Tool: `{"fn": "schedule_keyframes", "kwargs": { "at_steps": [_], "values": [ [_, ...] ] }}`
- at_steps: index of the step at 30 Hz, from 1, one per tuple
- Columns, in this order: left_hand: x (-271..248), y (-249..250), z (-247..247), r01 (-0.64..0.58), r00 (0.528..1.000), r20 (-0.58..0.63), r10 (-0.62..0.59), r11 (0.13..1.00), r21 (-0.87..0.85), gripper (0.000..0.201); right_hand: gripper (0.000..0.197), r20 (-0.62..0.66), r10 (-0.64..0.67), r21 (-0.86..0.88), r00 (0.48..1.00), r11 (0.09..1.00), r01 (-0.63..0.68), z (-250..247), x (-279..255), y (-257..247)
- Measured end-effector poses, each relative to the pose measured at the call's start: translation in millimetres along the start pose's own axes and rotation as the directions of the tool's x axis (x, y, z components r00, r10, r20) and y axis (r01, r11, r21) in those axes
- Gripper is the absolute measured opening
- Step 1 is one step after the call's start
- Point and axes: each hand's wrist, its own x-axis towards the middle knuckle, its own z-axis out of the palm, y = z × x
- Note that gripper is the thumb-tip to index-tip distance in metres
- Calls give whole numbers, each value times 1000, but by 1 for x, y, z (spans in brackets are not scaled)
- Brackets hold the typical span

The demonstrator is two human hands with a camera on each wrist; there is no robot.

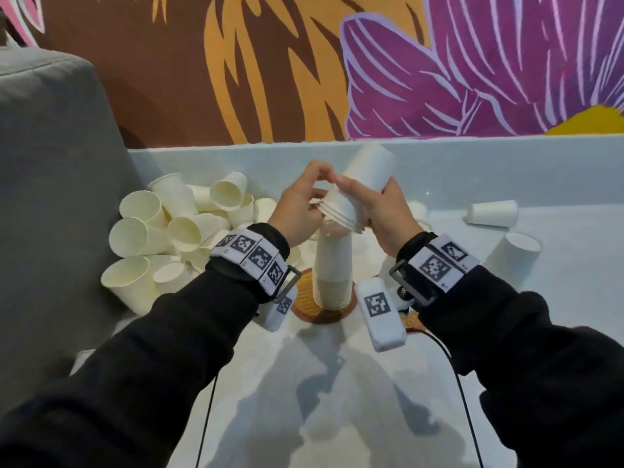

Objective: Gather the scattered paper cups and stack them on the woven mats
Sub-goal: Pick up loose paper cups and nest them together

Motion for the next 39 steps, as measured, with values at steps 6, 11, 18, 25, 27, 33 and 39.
{"fn": "schedule_keyframes", "kwargs": {
  "at_steps": [6,11,18,25,27,33,39],
  "values": [
    [-5,-20,-4,7,999,36,-6,1000,-15,50,74,-34,-126,-215,991,970,116,-6,4,23],
    [-11,-32,-5,160,987,22,-159,987,-13,23,80,73,60,-349,996,937,-31,4,-4,60],
    [-30,-38,13,268,956,82,-280,954,132,77,71,191,191,-414,963,905,-98,14,-17,87],
    [-14,-31,2,261,957,70,-281,942,211,76,71,165,96,-381,982,924,-26,27,-2,75],
    [-15,-33,0,306,944,66,-324,931,200,77,70,163,110,-406,981,913,-35,29,1,78],
    [-29,-41,-5,384,911,90,-402,908,169,86,74,111,143,-549,983,834,-59,36,2,94],
    [-56,-47,-59,539,820,-34,-572,750,384,65,92,-42,-123,-533,991,842,82,52,-10,74]
  ]
}}
